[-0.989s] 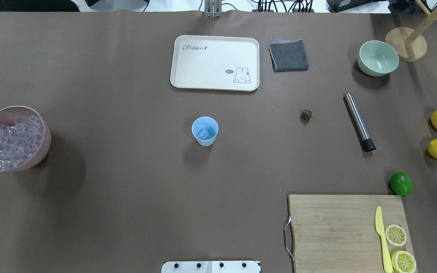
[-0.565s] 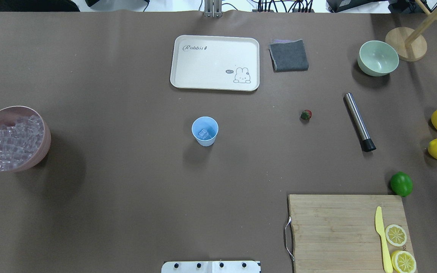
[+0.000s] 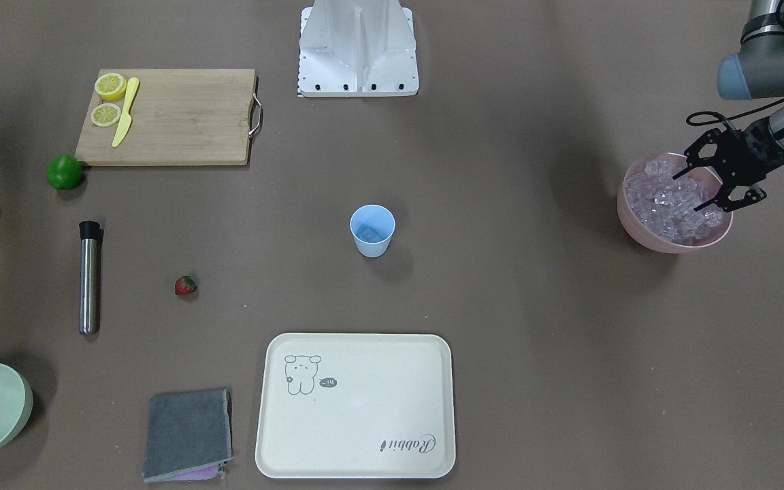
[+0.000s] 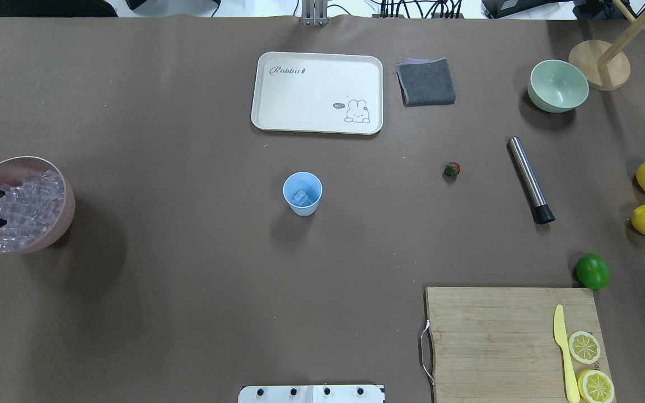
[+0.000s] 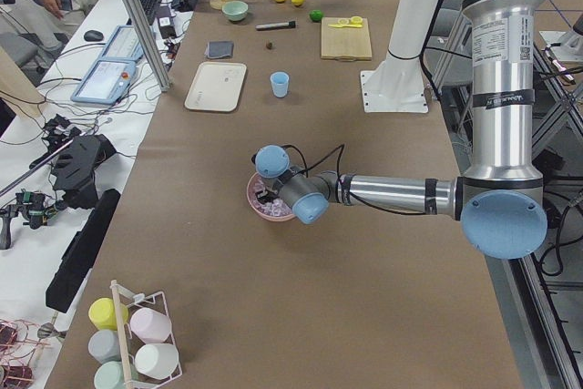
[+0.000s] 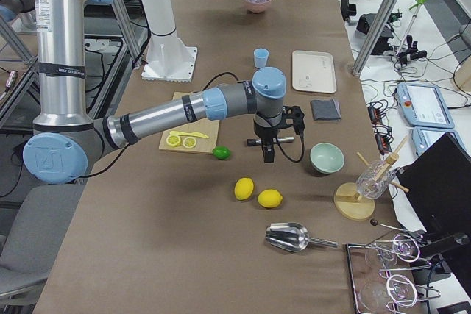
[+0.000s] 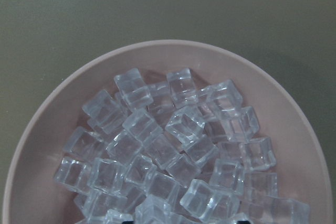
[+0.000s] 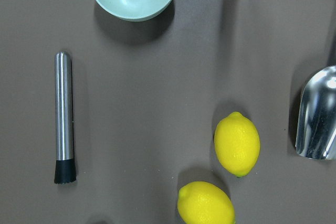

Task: Mash ice and strawberries in cup
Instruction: 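Lower the left gripper into the bowl and grasp more ice cubes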

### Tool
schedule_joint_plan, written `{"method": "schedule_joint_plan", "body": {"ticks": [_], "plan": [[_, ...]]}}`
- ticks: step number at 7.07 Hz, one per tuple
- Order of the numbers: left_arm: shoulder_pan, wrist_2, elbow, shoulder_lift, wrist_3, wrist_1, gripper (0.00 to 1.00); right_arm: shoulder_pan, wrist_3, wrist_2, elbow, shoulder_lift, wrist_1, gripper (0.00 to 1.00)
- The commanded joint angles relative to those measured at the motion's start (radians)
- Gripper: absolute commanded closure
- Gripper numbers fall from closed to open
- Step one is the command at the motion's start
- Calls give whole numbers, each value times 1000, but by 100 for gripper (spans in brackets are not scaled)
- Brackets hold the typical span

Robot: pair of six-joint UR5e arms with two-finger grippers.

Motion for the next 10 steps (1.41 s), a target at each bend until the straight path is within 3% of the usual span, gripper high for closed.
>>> {"method": "schedule_joint_plan", "body": {"ticks": [1, 4, 5, 8, 9, 10], "plan": [[1, 3, 6, -9, 0, 34, 28, 0, 2, 1, 5, 0, 0, 0], [-1, 4, 18, -7, 0, 34, 28, 0, 4, 12, 5, -3, 0, 0], [-1, 4, 18, -7, 0, 34, 32, 0, 4, 13, 12, -8, 0, 0], [1, 24, 10, -10, 0, 45, 93, 2, 1, 13, 20, -20, 0, 0], [1, 26, 7, -10, 0, 45, 100, 2, -2, 13, 20, -20, 0, 0], [-1, 24, 3, -10, -2, 46, 100, 2, -2, 13, 21, -21, 0, 0]]}}
